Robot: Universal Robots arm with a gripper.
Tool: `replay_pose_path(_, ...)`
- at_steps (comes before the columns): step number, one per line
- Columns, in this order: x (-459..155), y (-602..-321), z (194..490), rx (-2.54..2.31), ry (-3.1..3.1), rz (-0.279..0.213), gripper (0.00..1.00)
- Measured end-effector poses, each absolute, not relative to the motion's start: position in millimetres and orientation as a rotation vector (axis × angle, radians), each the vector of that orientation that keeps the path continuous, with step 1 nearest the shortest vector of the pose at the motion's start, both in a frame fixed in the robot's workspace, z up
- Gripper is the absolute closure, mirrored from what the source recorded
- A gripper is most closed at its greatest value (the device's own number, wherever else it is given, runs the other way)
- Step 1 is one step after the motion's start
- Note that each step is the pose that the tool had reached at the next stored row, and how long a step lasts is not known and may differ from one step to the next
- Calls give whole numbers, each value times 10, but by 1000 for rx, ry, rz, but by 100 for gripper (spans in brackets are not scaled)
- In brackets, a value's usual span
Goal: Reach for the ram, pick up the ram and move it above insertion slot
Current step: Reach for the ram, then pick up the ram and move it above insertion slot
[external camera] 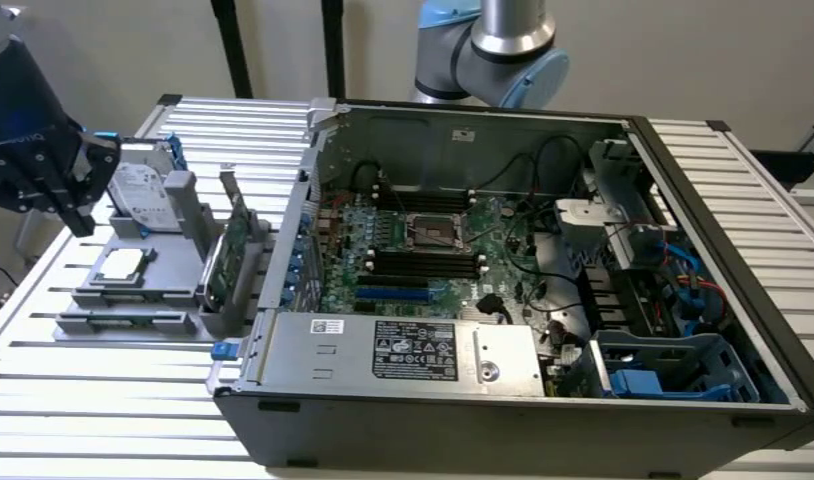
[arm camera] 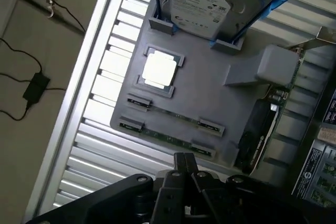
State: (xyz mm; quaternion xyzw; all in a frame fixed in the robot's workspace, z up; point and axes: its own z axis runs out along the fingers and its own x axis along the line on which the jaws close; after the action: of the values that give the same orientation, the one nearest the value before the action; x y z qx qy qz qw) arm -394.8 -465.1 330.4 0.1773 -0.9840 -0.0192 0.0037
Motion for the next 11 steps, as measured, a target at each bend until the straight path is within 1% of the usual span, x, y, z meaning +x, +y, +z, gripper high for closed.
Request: replay_pose_path(11,-3948,-4651,3304,859,-3010,-59,89)
